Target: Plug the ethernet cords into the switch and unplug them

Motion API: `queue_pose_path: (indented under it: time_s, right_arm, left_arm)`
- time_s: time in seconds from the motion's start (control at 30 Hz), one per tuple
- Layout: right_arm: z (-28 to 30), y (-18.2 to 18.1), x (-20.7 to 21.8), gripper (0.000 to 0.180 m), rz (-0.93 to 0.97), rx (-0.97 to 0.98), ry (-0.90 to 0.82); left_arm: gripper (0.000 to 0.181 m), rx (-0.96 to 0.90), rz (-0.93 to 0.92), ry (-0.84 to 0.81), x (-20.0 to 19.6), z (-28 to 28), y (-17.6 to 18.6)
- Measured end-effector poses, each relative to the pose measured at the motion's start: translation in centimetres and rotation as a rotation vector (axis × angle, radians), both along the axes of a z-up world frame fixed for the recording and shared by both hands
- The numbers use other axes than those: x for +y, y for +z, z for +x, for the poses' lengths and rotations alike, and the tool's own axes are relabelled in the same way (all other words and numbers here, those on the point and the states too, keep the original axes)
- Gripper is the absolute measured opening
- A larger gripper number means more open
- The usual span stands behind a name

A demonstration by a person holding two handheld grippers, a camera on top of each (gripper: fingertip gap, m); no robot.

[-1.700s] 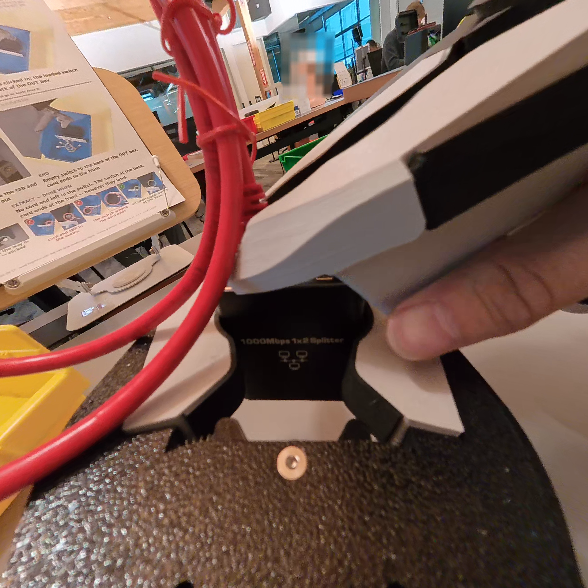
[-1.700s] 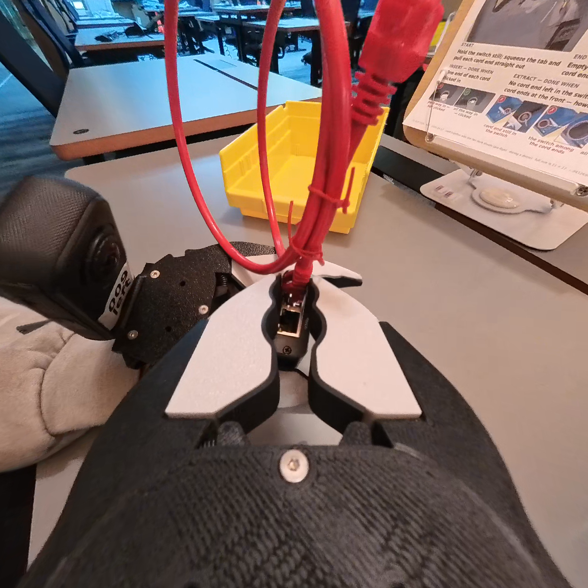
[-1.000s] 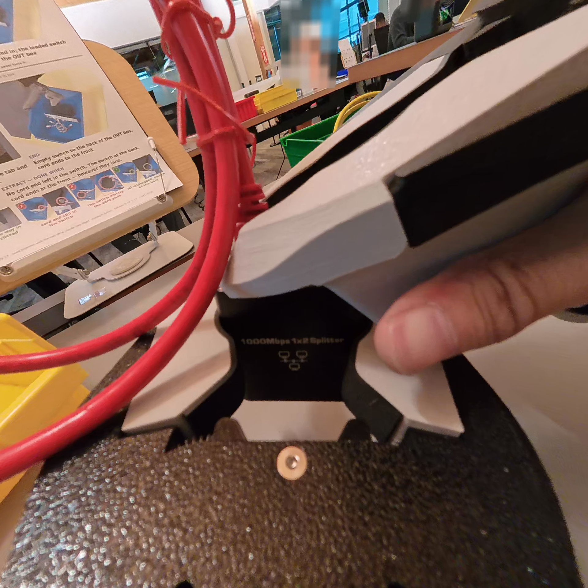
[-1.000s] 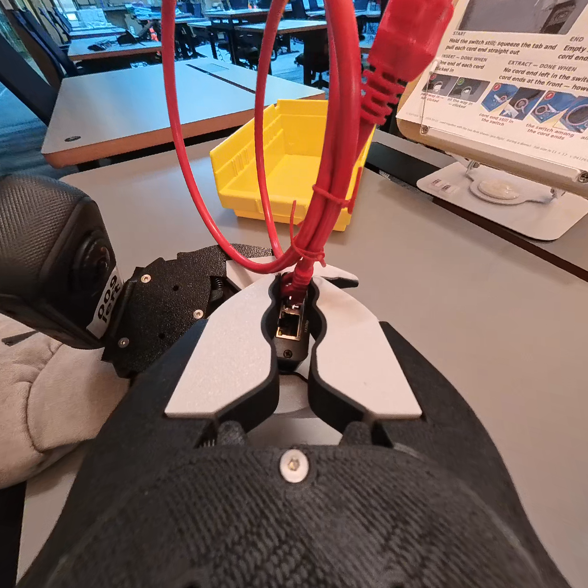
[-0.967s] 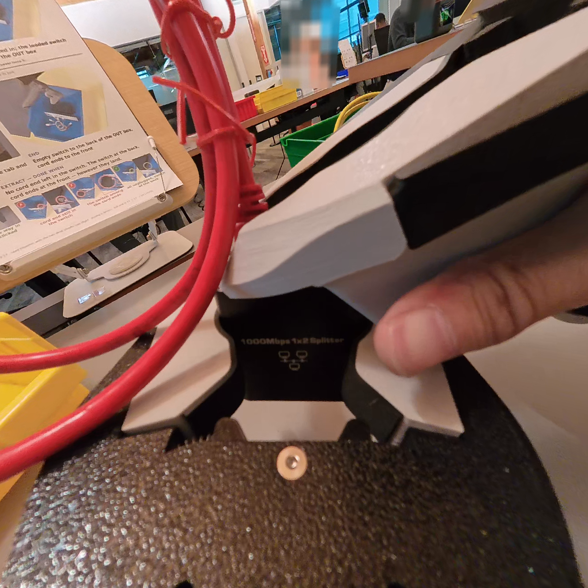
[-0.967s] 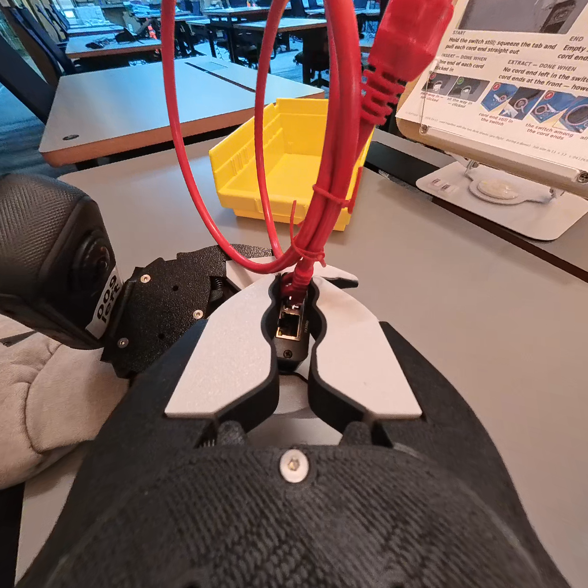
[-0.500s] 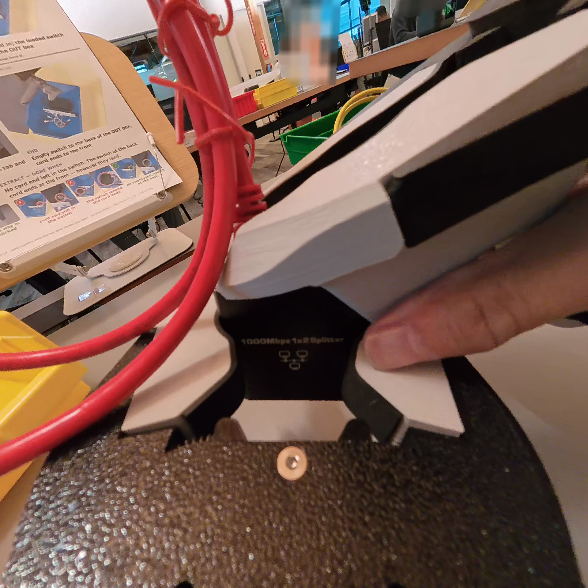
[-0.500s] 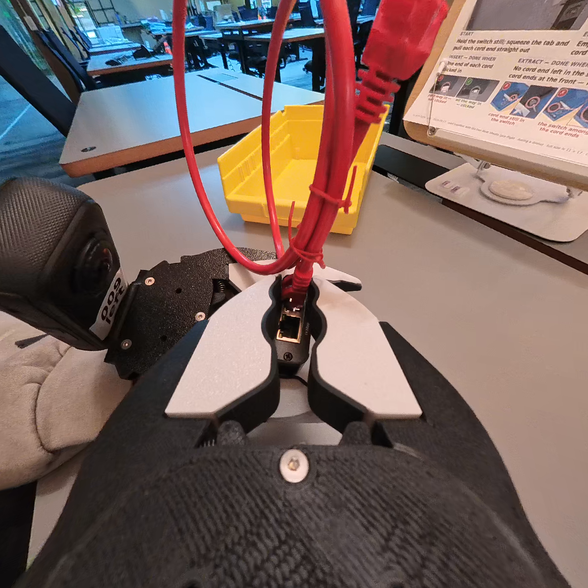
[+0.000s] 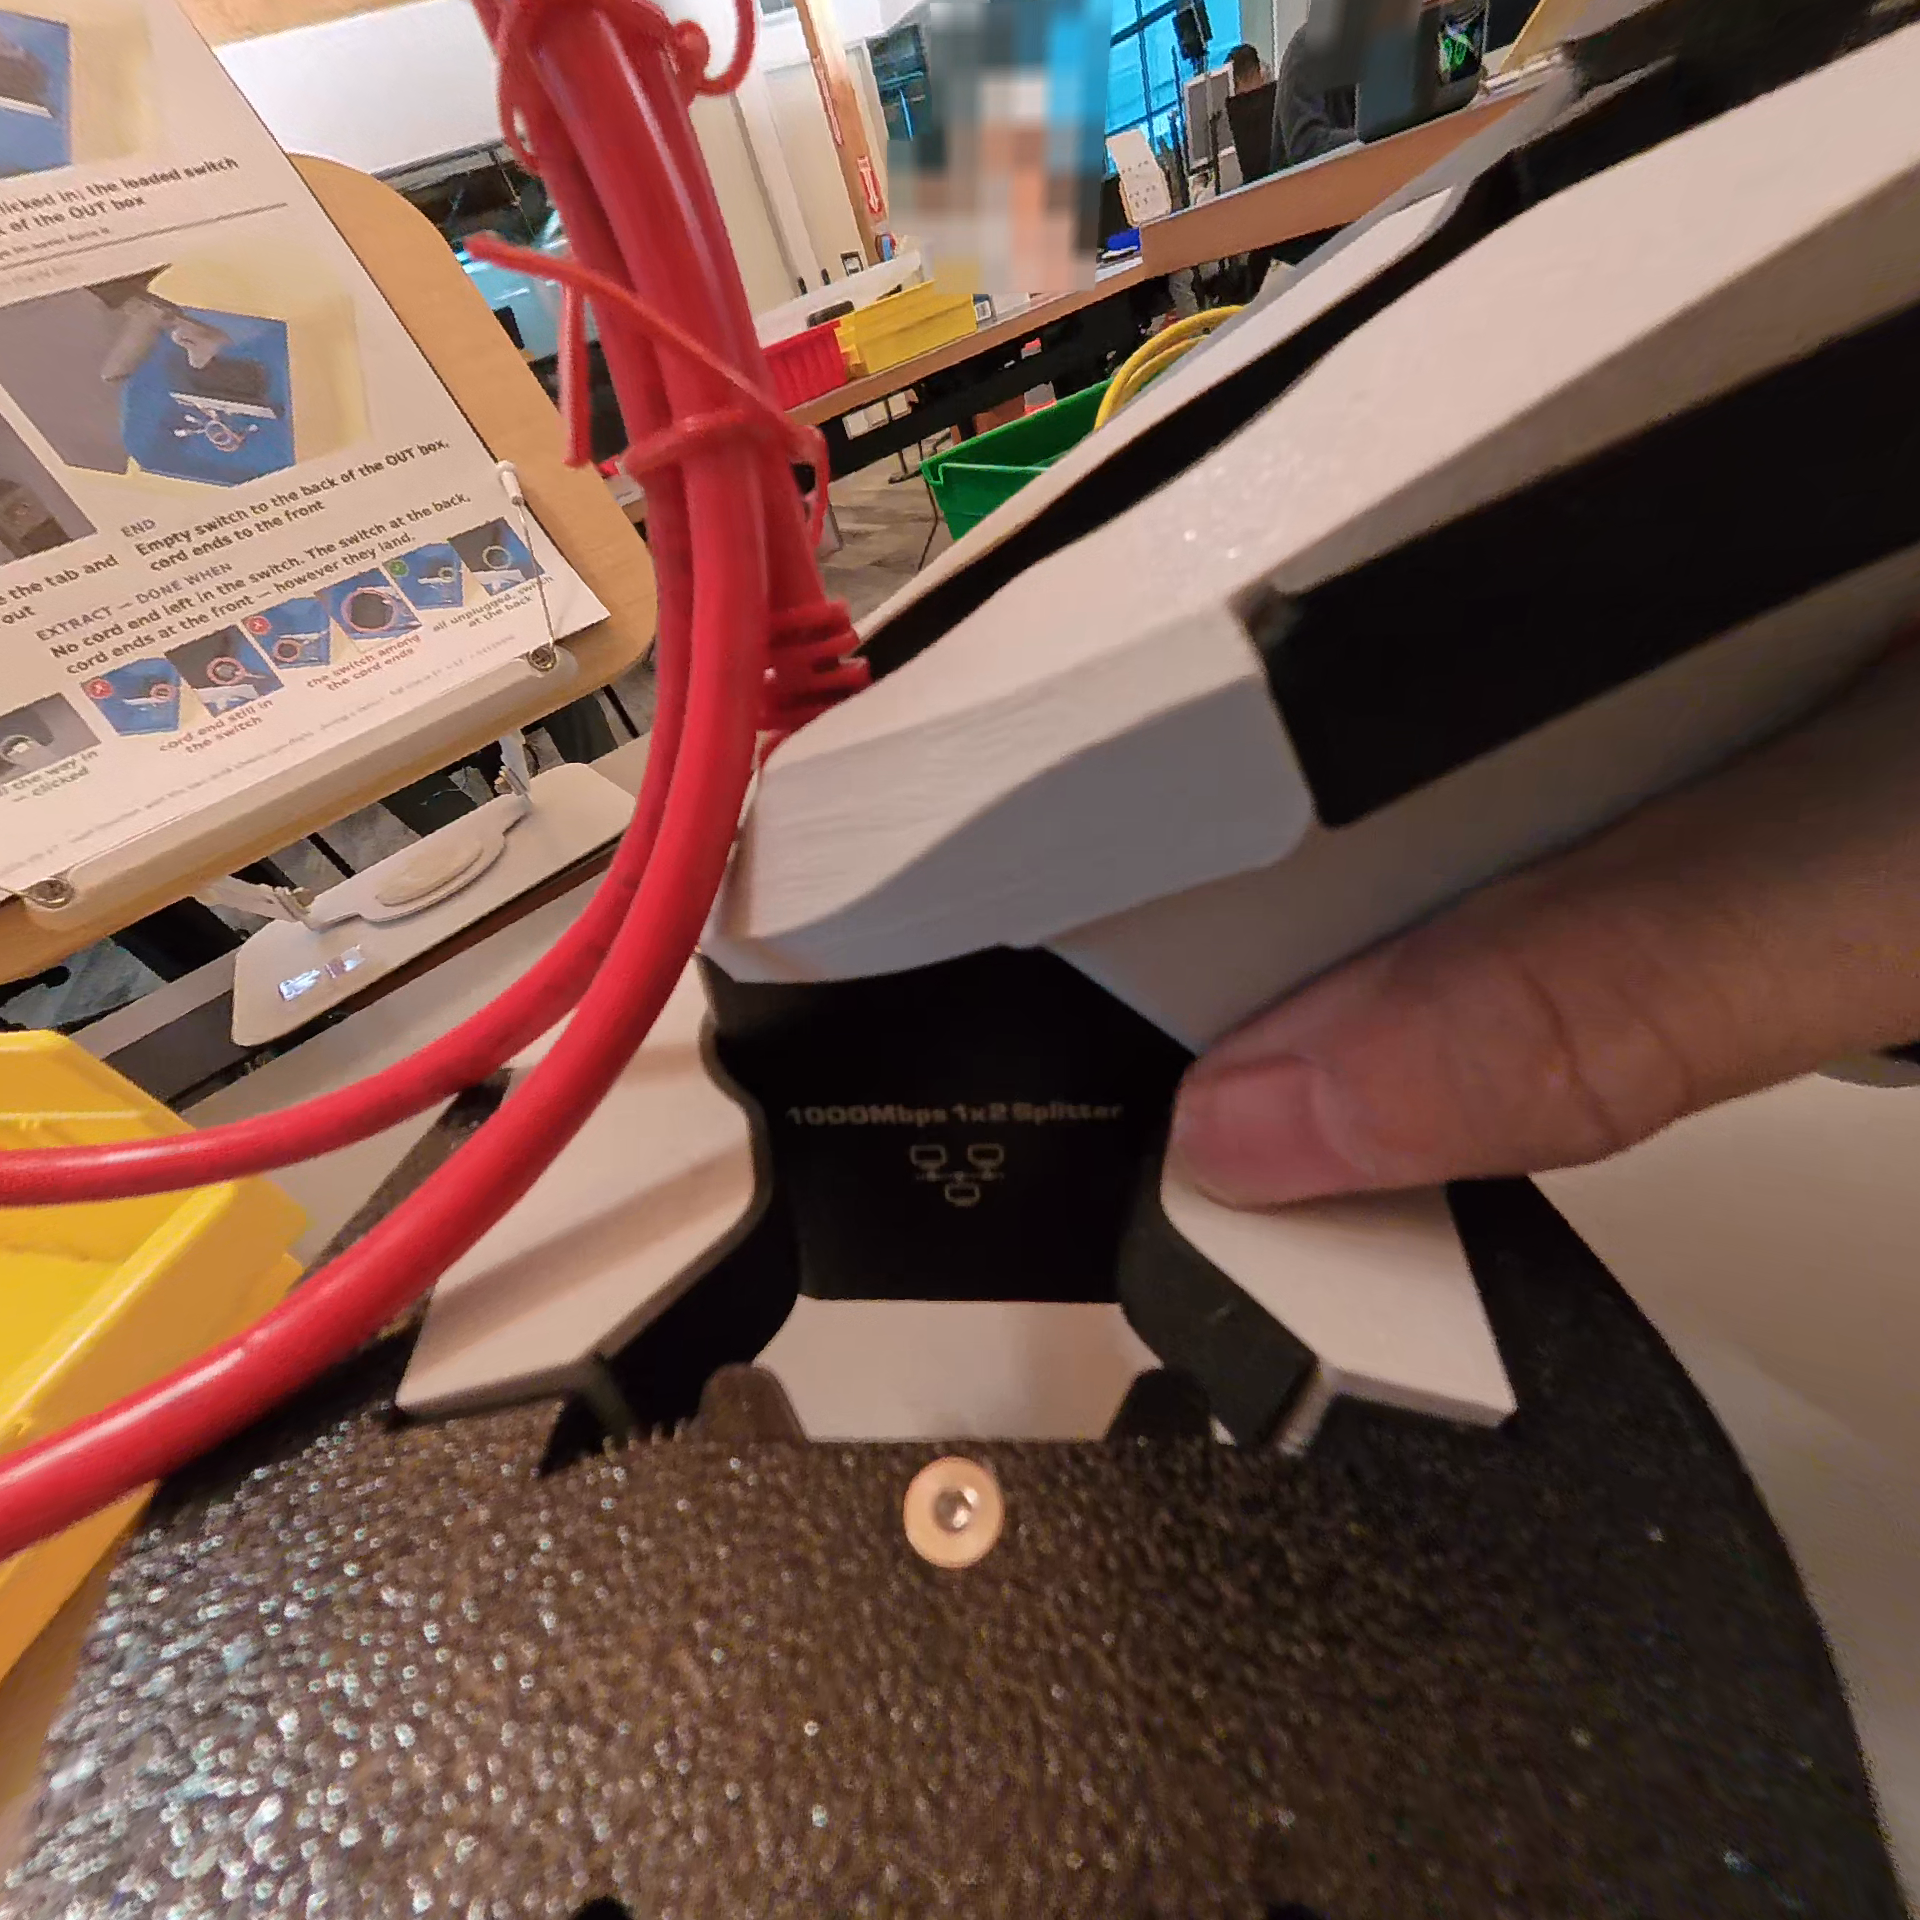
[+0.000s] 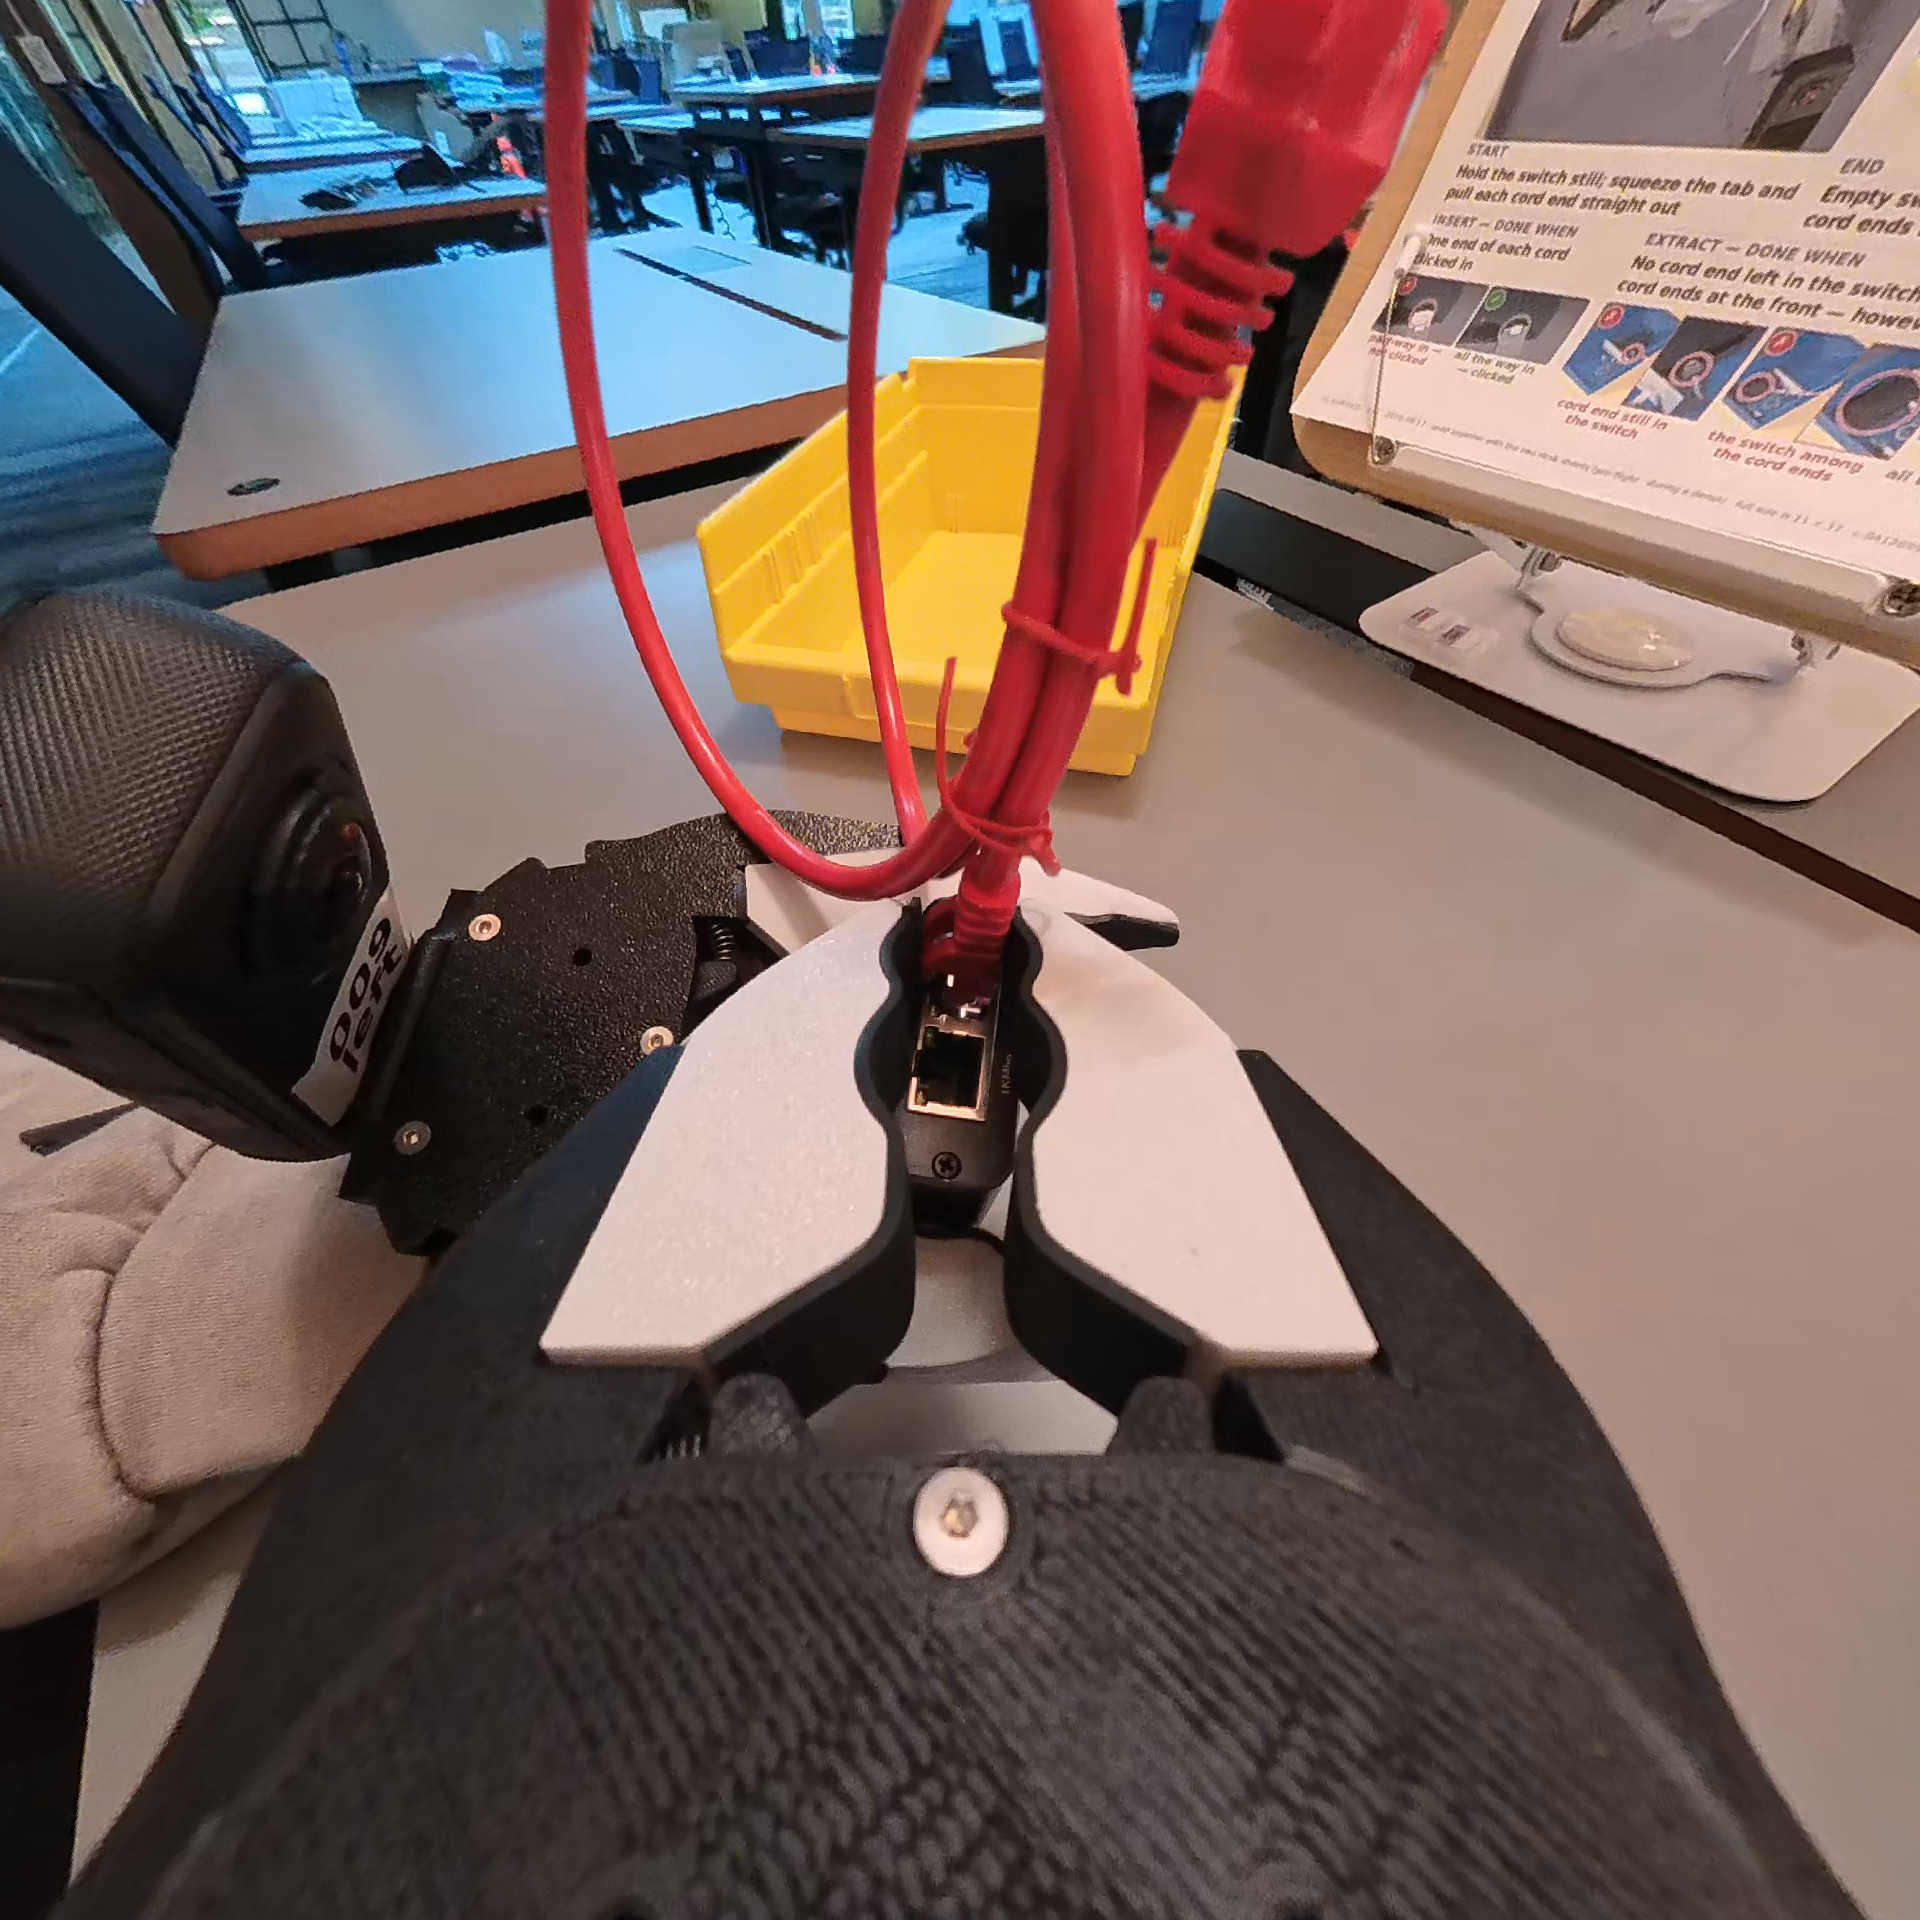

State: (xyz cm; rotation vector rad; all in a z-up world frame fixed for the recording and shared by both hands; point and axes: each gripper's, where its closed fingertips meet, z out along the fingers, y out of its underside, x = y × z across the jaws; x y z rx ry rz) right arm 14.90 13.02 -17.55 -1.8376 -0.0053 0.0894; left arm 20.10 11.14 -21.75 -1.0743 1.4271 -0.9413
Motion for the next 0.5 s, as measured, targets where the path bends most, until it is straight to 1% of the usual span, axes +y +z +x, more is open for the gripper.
queue_pose_path:
  time_s: [0.33, 0.5]
  right_arm:
    - [-0.17, 0.16, -0.31, 0.015, -0.030, -0.045, 0.029]
    - [-0.28, 0.05, 0.00, 0.015, -0.038, -0.039, 0.010]
  left_arm:
    - [0.077, -0.011, 0.013, -0.001, -0.17, -0.13, 0.29]
    - [0.076, -0.018, -0.025, -0.003, -0.02, -0.15, 0.25]
